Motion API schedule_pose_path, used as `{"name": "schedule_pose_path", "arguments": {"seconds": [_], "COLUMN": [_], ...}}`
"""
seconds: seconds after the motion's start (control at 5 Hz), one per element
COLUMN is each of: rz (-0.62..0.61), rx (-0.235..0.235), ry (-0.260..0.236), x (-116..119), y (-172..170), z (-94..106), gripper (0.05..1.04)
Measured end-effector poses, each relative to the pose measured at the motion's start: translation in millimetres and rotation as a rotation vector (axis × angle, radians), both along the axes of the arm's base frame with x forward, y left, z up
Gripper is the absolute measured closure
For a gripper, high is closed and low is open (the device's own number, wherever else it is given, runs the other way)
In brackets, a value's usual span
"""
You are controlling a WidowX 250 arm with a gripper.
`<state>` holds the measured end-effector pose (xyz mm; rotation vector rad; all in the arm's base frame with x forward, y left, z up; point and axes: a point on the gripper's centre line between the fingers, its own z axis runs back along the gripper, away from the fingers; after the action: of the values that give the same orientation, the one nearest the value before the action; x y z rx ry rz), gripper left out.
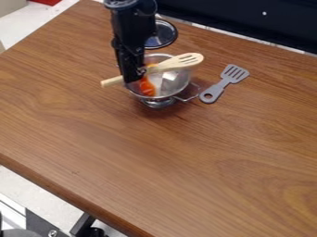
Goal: Put the wooden spatula on top of the metal bowl.
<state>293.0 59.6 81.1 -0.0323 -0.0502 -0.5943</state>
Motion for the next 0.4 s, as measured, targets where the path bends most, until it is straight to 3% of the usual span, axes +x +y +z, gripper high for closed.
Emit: {"name": "schedule_pose_path", "arguments": {"seconds": [0.2, 0.4], "rz": [0.021, 0.004], "rx": [-0.012, -0.023], "ry": [0.021, 0.034], "x": [3.4, 6.3], "y": [4.4, 6.0], "z": [7.1, 11.3], "gripper": [0.802, 0.540]}}
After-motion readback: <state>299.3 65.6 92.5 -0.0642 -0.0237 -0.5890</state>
